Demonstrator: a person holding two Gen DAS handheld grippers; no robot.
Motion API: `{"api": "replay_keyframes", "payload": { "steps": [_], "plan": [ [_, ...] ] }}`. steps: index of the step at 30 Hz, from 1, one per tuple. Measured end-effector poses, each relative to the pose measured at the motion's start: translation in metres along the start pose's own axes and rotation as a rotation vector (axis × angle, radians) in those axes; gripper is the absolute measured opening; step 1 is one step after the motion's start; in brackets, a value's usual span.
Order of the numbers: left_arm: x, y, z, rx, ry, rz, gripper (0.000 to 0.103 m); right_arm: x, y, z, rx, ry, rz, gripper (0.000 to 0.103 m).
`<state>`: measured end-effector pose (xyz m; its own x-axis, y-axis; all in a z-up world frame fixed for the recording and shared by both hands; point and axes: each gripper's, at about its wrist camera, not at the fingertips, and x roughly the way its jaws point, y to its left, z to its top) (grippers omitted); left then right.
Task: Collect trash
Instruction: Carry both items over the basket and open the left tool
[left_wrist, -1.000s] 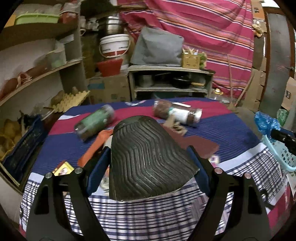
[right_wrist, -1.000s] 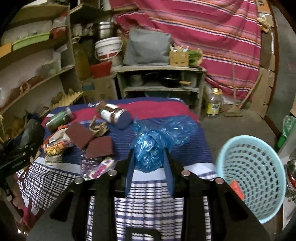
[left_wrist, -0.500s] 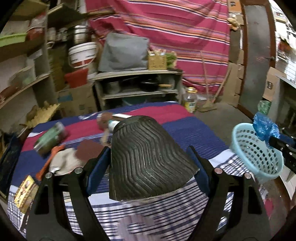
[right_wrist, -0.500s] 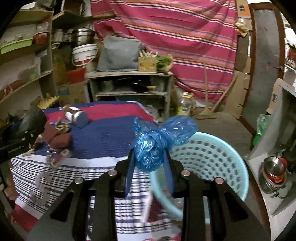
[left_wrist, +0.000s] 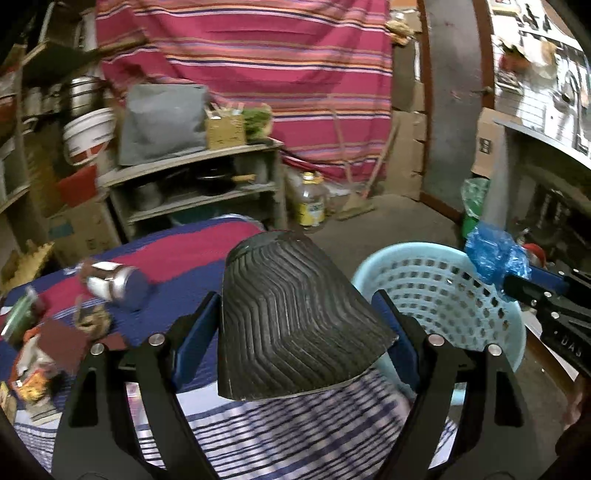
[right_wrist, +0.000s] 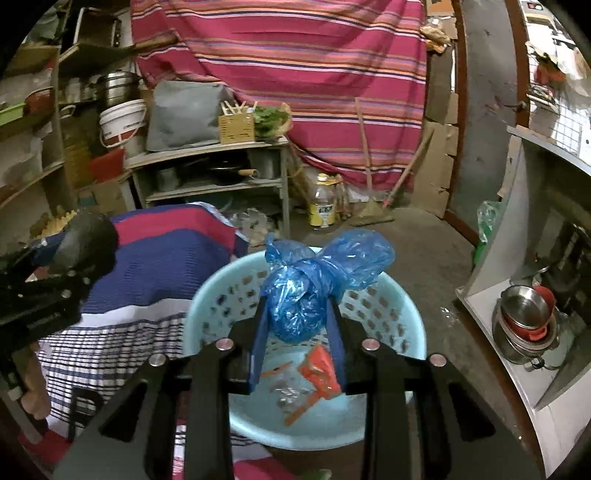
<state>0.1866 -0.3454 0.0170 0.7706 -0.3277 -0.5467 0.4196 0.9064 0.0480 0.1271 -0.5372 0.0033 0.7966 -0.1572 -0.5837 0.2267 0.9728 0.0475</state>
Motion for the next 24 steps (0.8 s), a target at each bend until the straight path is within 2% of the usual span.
{"api": "replay_keyframes", "payload": {
  "steps": [4,11,18,21,24],
  "plan": [
    [0.015,-0.029,0.003,0.018,0.011,-0.049,0.081,0.007,-0.018,-0.004,0.031,0.013,-0.007,0.030],
    [0.034,-0.068,0.013,0.069,0.009,-0.090,0.081,0.021,-0.037,-0.009,0.075,0.029,-0.004,0.030],
    [0.043,-0.081,0.020,0.094,0.007,-0.116,0.081,0.033,-0.037,-0.013,0.083,0.043,0.002,0.030],
    [0.040,-0.085,0.025,0.099,-0.010,-0.115,0.088,0.035,-0.038,-0.014,0.092,0.050,0.003,0.030],
    [0.036,-0.081,0.029,0.090,-0.023,-0.109,0.089,0.036,-0.039,-0.016,0.103,0.056,0.006,0.030]
  ]
}}
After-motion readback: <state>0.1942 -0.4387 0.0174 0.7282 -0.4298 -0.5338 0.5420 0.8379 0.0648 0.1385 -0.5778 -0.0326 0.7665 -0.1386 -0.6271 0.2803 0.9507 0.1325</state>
